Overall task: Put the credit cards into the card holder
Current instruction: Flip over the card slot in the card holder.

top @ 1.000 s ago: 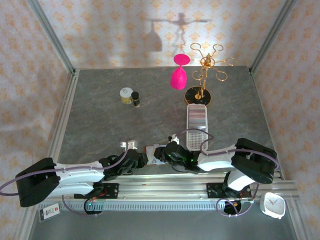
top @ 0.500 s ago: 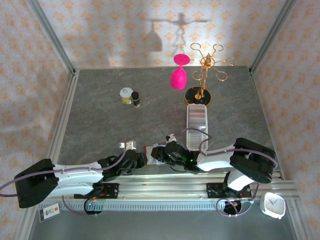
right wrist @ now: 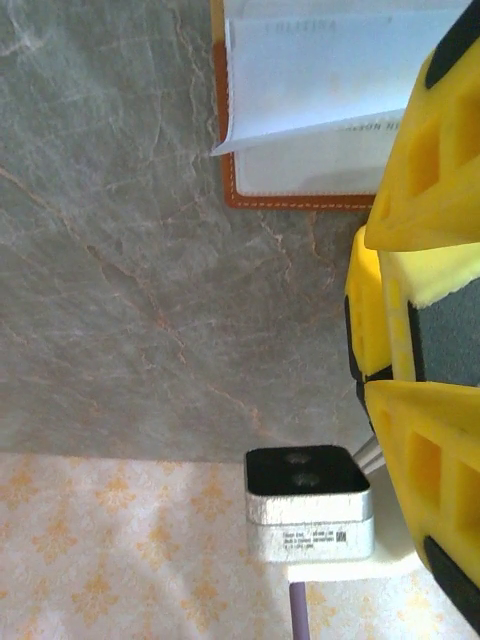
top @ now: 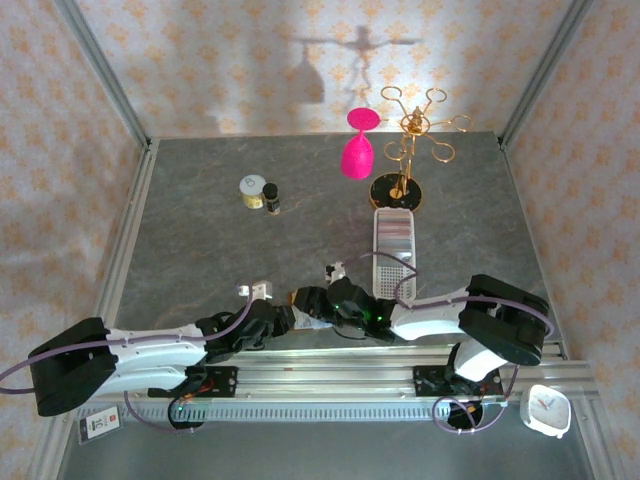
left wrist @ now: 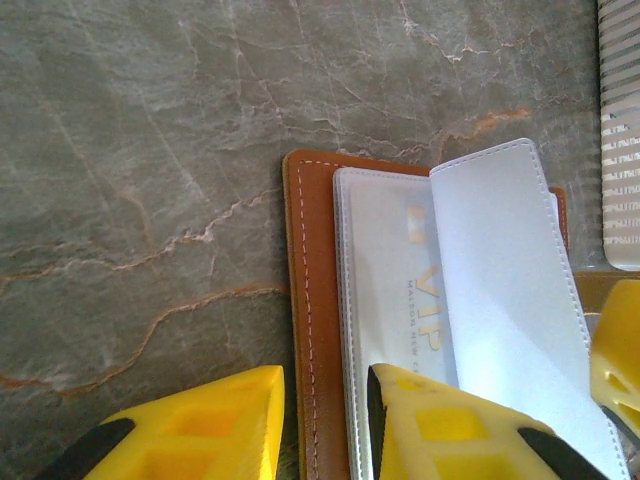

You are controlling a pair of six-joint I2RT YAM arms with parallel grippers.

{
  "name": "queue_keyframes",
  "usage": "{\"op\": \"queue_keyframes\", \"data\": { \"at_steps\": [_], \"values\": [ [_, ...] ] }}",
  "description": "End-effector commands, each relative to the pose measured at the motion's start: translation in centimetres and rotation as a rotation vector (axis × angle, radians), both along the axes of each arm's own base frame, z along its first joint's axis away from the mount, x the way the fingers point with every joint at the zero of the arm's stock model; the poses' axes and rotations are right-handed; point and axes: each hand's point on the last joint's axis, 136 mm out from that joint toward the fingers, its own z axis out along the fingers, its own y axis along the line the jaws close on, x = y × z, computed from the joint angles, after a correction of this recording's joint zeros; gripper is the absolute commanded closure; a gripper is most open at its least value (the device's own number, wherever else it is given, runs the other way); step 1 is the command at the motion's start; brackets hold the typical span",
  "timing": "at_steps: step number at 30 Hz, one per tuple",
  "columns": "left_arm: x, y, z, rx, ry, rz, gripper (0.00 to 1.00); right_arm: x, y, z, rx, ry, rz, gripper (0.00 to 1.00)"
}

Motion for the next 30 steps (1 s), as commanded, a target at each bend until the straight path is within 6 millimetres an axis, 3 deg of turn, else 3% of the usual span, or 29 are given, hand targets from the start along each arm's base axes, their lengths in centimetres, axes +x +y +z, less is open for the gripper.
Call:
{"op": "queue_keyframes", "data": {
  "at_steps": [1, 8, 14, 23, 30],
  "values": [
    [-0.7, 1.5, -1.8, 0.066, 0.03, 0.018, 0.68, 0.5, 0.9, 3.3, 0.067, -0.064, -0.002, 0.6],
    [-0.7, 0.6, -2.0, 0.068, 0.041, -0.019, 0.67, 0.8, -0.5, 4.0, 0.053, -0.086, -0.042, 0.58],
    [-0.7, 0.5, -2.2, 0.127, 0.054, -0.048, 0.67, 1.4, -2.9, 2.8, -0.077, -0.113, -0.105, 0.57],
    [-0.4, -0.2, -1.0, 0.073, 0.025, -0.048, 0.66, 1.9, -6.4, 3.5, -0.162, -0.196, -0.175, 0.55],
    [-0.5, -0.8, -0.3, -0.006, 0.012, -0.05, 0.61, 1.4, -7.0, 1.0, -0.257, -0.145, -0.152, 0.53]
  ]
}}
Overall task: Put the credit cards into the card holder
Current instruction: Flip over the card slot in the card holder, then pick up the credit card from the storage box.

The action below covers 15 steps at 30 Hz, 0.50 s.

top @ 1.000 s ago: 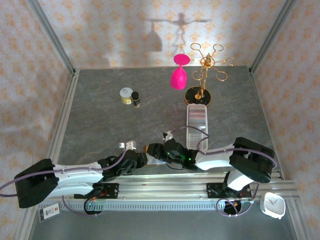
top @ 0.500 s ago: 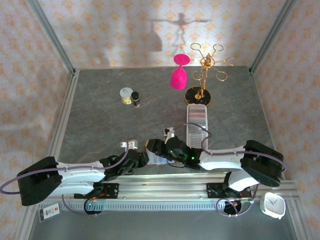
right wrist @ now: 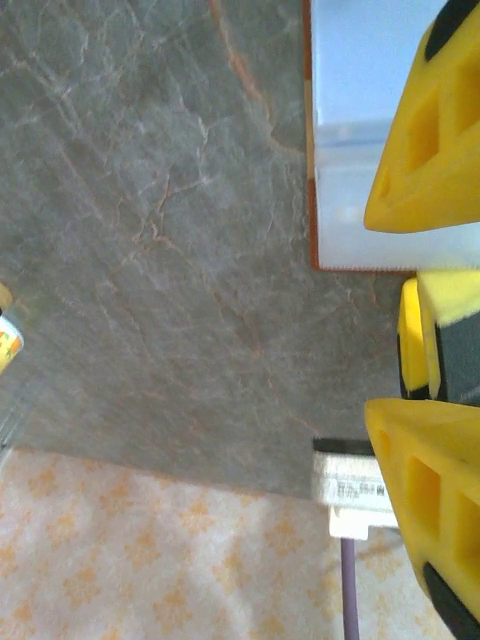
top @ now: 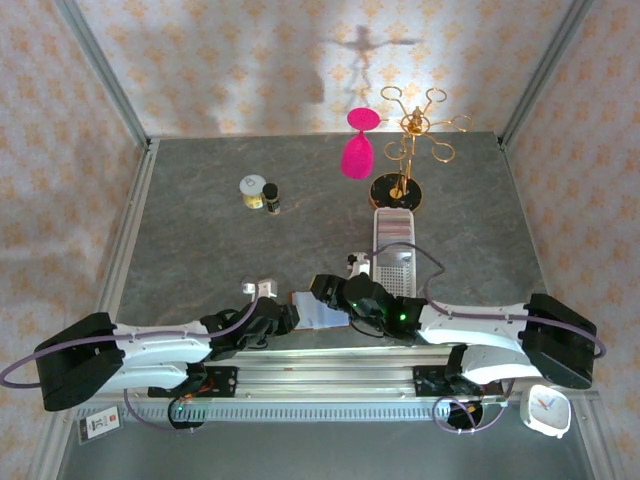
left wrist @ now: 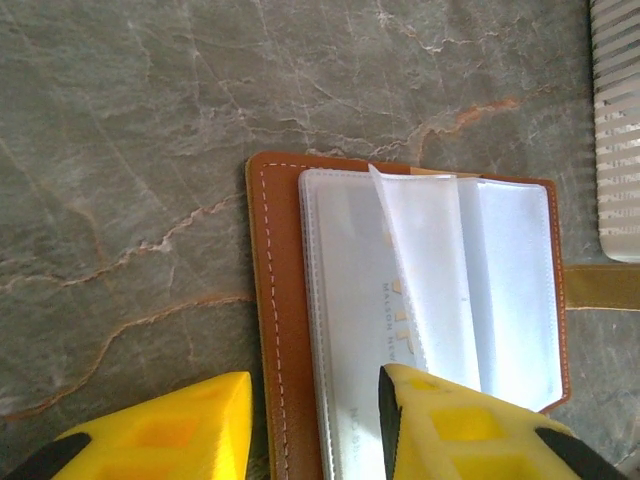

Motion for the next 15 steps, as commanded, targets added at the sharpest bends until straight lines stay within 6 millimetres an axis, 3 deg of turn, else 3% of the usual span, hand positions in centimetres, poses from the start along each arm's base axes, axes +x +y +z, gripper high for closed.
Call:
{"op": "queue_keyframes", "data": {
  "at_steps": [1, 7, 15],
  "values": [
    [-0.7, 0.1, -0.5, -0.014, 0.017, -0.018, 0.6, -0.3, -1.0, -2.7, -0.12, 0.026, -0.002, 0.53],
    [-0.5, 0.4, 0.3, -0.042, -0.01, 0.005, 0.56, -0.6, 0.0, -3.8, -0.154, 0.045, 0.046, 0.54],
    [0.3, 2.6, 1.8, -0.062, -0.062, 0.121, 0.52, 0.6, 0.1, 0.7, -0.169, -0.144, 0.076, 0.55]
  ]
}}
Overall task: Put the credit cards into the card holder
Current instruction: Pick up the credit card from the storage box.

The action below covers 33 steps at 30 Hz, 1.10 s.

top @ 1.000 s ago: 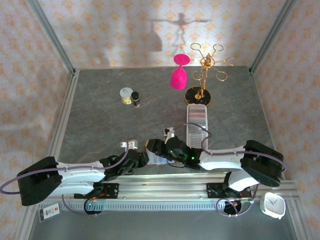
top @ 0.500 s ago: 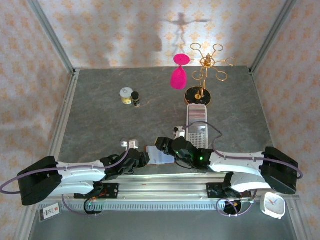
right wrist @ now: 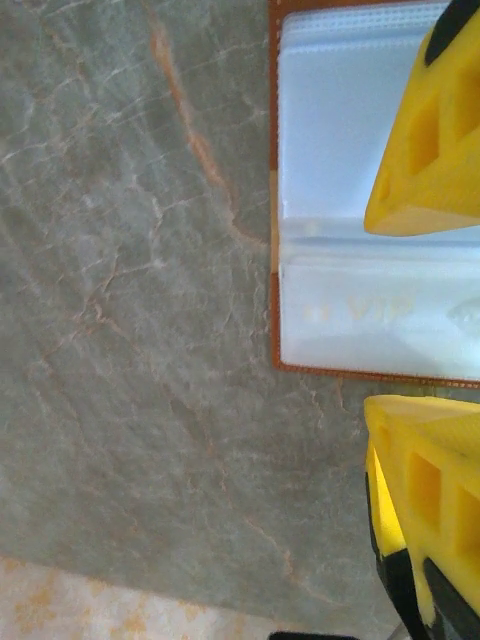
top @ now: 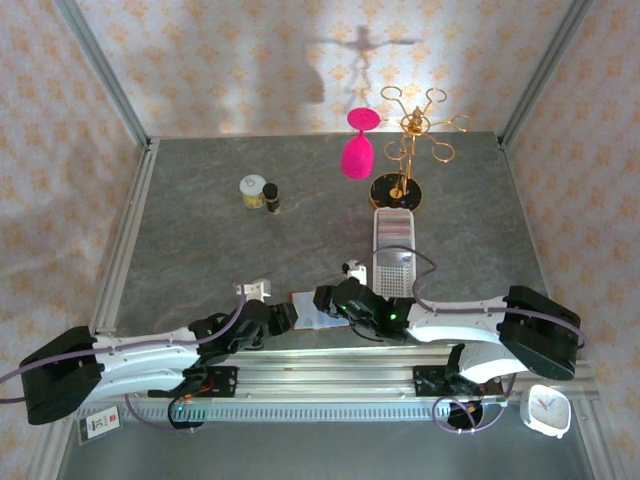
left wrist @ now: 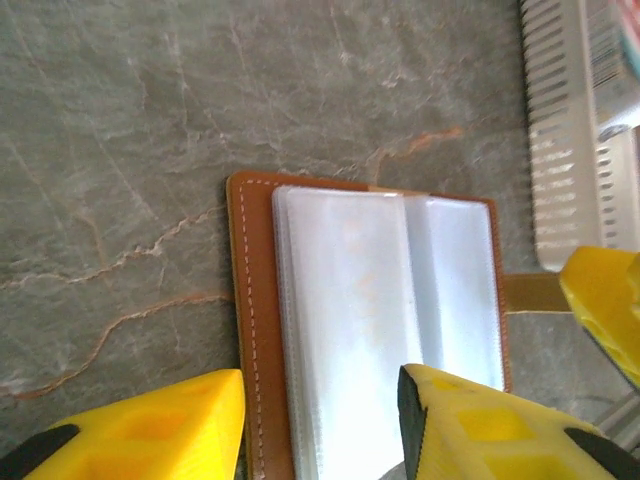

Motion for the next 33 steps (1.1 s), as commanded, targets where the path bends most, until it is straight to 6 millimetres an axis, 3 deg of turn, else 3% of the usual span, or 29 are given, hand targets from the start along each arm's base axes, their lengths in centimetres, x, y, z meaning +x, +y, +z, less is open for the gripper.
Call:
{"op": "queue_keyframes", "data": {
  "at_steps": [1, 7, 9, 12, 15, 18, 22, 27, 29, 33],
  "values": [
    [0.4, 2.0, 0.0, 0.029, -0.01, 0.089, 0.51, 1.3, 0.0, 5.1, -0.003, -0.174, 0.016, 0.55],
    [1.1, 2.5, 2.3, -0.026, -0.075, 0.138, 0.52, 2.9, -3.6, 12.5, -0.246, -0.552, 0.057, 0.57],
    [1.2, 2.3, 2.9, -0.038, -0.088, 0.134, 0.52, 2.4, -3.6, 14.7, -0.382, -0.731, 0.201, 0.54],
    [1.5, 1.8, 3.7, -0.038, -0.114, 0.115, 0.52, 1.2, -3.7, 15.9, -0.61, -0.972, 0.442, 0.47],
    [1.7, 1.7, 4.1, -0.022, -0.128, 0.111, 0.51, 1.4, -5.3, 15.3, -0.864, -1.122, 0.551, 0.33],
    [1.8, 1.4, 4.1, -0.018, -0.137, 0.096, 0.51, 2.5, -7.4, 13.1, -1.064, -1.11, 0.656, 0.31],
    [1.8, 0.9, 4.1, -0.006, -0.141, 0.066, 0.5, 4.6, -10.7, 11.7, -1.101, -1.001, 0.749, 0.27],
    [1.7, 0.2, 4.2, 0.042, -0.136, 0.012, 0.49, 8.7, -15.9, 9.0, -1.322, -0.896, 0.739, 0.14],
    [1.6, -0.1, 4.1, 0.054, -0.136, -0.012, 0.5, 9.9, -17.1, 7.7, -1.386, -0.841, 0.76, 0.11],
    [1.4, -0.4, 3.8, 0.067, -0.131, -0.039, 0.5, 11.3, -17.5, 5.5, -1.444, -0.763, 0.832, 0.07]
  ]
}}
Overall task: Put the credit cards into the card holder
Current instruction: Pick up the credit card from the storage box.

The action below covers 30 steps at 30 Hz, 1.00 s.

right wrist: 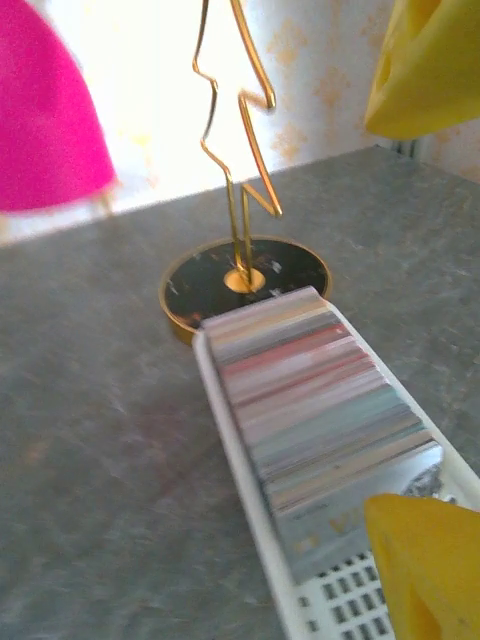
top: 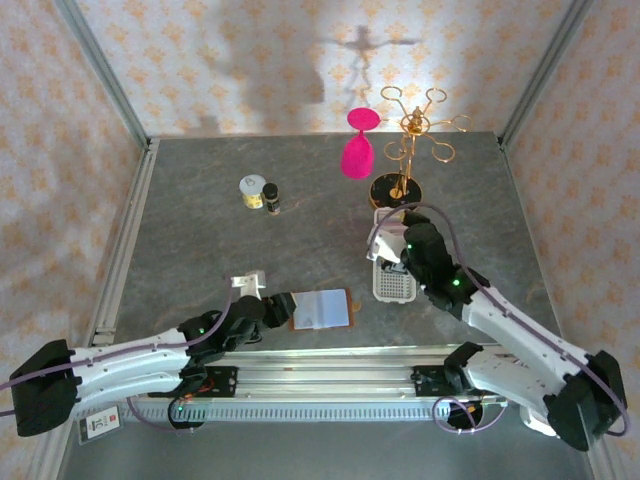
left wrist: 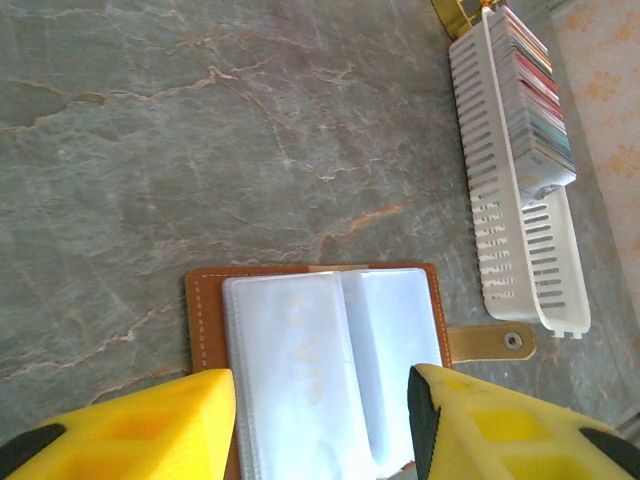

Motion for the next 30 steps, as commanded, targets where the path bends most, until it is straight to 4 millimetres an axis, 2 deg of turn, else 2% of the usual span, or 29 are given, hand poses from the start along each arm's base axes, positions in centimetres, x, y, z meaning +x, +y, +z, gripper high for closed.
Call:
{"op": "queue_keyframes", "data": {
  "at_steps": [1, 5, 10, 15, 17, 22, 25, 30],
  "values": [
    [-0.1, -0.4, 0.3, 0.027, -0.01, -0.041, 0.49, 0.7, -0.3, -1.8, -0.126, 0.035, 0.046, 0.07],
    [-0.4, -0.6, 0.1, 0.044, -0.008, -0.069, 0.49, 2.4, -0.3, -3.6, -0.186, 0.041, 0.036, 0.05],
    [-0.5, -0.2, -0.3, 0.07, -0.006, -0.076, 0.49, 3.4, 0.1, -5.9, -0.221, 0.085, 0.056, 0.04],
    [-0.6, -0.1, -0.3, 0.069, -0.011, -0.075, 0.49, 4.9, -0.2, -6.7, -0.245, 0.072, 0.029, 0.06],
    [-0.6, 0.0, -0.2, 0.07, -0.015, -0.072, 0.49, 5.2, -0.3, -6.7, -0.255, 0.07, 0.021, 0.11],
    [-0.5, 0.1, -0.3, 0.063, -0.016, -0.065, 0.49, 4.7, -0.2, -6.2, -0.234, 0.085, 0.03, 0.38],
    [-0.5, -0.1, -0.2, 0.051, -0.02, -0.065, 0.49, 4.1, -0.4, -6.2, -0.237, 0.088, 0.041, 0.5],
    [-0.4, -0.4, -0.2, 0.058, -0.013, -0.075, 0.49, 3.6, -0.5, -6.2, -0.233, 0.093, 0.045, 0.57]
  ]
}}
